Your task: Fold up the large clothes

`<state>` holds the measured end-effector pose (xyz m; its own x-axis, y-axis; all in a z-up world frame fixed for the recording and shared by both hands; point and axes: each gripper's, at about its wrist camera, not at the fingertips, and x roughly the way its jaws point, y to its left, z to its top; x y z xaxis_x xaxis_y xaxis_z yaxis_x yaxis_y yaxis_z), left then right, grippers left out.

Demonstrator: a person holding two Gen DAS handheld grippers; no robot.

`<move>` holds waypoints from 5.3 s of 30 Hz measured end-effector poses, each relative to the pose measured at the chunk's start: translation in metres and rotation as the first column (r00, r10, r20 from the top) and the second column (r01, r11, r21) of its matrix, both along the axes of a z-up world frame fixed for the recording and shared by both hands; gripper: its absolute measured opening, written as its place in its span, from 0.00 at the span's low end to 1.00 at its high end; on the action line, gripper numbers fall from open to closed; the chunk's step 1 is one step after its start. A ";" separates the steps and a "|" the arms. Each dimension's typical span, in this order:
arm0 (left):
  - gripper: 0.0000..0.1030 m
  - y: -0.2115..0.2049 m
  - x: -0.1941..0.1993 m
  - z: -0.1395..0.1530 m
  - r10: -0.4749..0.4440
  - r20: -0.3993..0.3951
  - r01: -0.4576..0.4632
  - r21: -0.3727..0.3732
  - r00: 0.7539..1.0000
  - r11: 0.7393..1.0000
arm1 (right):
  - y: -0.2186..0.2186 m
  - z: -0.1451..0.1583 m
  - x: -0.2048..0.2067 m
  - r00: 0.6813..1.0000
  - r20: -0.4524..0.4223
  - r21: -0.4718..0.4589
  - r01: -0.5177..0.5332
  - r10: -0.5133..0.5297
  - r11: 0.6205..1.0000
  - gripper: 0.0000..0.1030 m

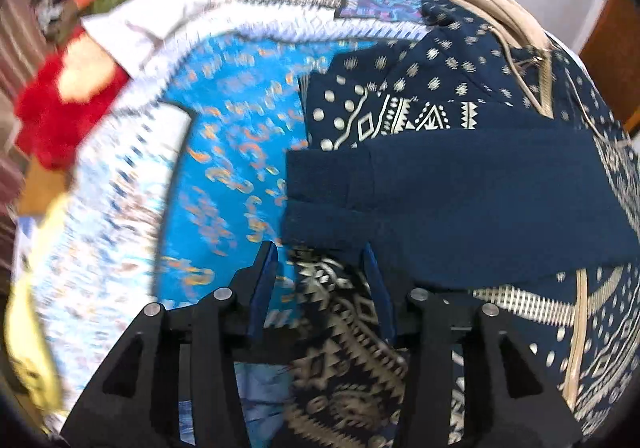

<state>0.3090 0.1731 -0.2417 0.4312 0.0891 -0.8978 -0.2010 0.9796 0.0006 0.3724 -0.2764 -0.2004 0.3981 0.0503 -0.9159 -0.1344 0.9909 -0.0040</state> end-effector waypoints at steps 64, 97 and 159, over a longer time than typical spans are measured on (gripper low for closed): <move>0.10 -0.088 0.175 0.108 -0.241 0.233 0.284 -0.171 0.942 0.944 | 0.169 0.085 0.153 0.946 0.186 0.293 -0.312 0.266 0.904 0.09; 0.61 -0.060 0.053 0.029 -0.198 0.070 0.207 -0.143 0.978 0.968 | 0.100 0.047 0.012 0.961 0.127 0.000 -0.247 0.245 0.969 0.88; 0.37 -0.080 -0.121 0.016 -0.294 -0.015 0.291 -0.101 0.956 0.951 | 0.121 0.045 -0.169 0.900 0.033 0.025 -0.436 0.435 0.900 0.11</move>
<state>0.1876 0.0932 -0.2255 0.3985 -0.1243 -0.9087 0.0931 0.9911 -0.0948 0.2030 -0.1558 -0.1556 0.3533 0.2517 -0.9010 -0.5527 0.8332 0.0160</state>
